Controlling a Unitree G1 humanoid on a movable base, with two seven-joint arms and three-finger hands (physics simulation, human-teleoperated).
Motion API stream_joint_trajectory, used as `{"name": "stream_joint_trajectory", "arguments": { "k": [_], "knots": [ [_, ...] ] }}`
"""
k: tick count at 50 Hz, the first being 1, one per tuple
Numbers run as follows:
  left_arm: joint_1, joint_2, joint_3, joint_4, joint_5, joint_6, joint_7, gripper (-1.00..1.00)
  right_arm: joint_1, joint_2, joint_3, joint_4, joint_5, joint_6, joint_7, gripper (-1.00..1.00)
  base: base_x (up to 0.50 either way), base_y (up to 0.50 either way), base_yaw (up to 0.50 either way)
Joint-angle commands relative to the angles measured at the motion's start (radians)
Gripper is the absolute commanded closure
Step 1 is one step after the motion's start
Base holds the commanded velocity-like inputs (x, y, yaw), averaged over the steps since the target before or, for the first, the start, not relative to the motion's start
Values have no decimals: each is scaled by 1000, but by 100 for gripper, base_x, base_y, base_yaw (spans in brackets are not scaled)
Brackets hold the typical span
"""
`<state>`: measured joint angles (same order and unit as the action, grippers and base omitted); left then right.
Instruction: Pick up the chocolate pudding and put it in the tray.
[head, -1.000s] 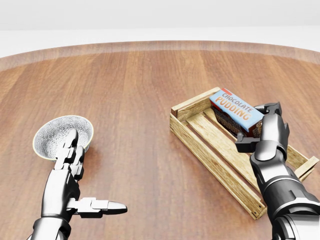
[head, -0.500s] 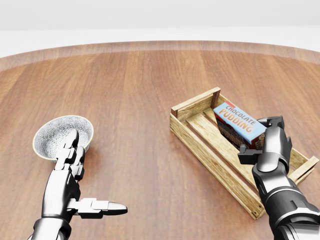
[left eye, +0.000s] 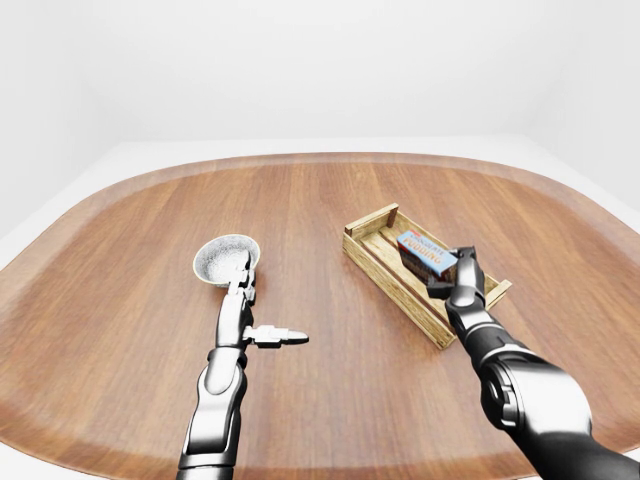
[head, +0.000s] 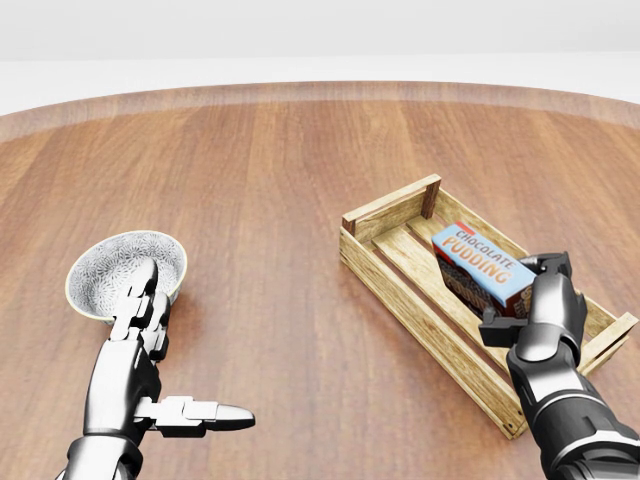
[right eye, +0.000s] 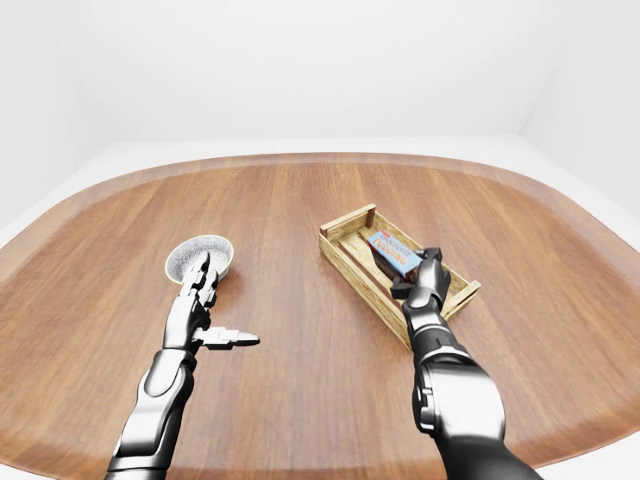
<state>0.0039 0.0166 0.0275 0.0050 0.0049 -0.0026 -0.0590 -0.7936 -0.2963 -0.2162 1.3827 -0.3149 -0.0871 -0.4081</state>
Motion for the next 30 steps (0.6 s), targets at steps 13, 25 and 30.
{"name": "stream_joint_trajectory", "arguments": {
  "k": [13, 25, 30],
  "knots": [
    [1, 2, -1, -1, -4, -2, -9, -100, 22, 4, -8, -18, 10, 0, -22, 100, 0, 0, 0],
    [1, 2, -1, -1, -4, -2, -10, -100, 39, 11, -10, -16, 4, 0, -25, 100, 0, 0, 0],
    [1, 2, -1, -1, -4, -1, -9, -100, 46, 12, -13, -15, 4, 0, -25, 100, 0, 0, 0]
  ]
}}
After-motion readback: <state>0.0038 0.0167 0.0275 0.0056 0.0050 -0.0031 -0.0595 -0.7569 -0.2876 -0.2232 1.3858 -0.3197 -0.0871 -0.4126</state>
